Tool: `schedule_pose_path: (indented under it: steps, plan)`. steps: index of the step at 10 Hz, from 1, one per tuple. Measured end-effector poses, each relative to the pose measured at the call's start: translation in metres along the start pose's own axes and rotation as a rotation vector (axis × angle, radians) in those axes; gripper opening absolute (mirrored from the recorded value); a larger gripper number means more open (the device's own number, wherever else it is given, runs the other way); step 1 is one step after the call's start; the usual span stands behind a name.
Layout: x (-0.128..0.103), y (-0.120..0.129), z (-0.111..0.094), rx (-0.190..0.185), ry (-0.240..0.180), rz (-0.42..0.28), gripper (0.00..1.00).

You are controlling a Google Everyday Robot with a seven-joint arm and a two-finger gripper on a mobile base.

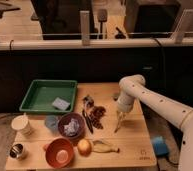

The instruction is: Place fork in table surface

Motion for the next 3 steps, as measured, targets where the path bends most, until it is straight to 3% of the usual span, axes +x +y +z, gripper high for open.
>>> schedule_pose_path:
  steps: [3]
  plan:
    - [-0.0017,0.0009,0.0055,-0.012,-0.036,-0.003,0.57]
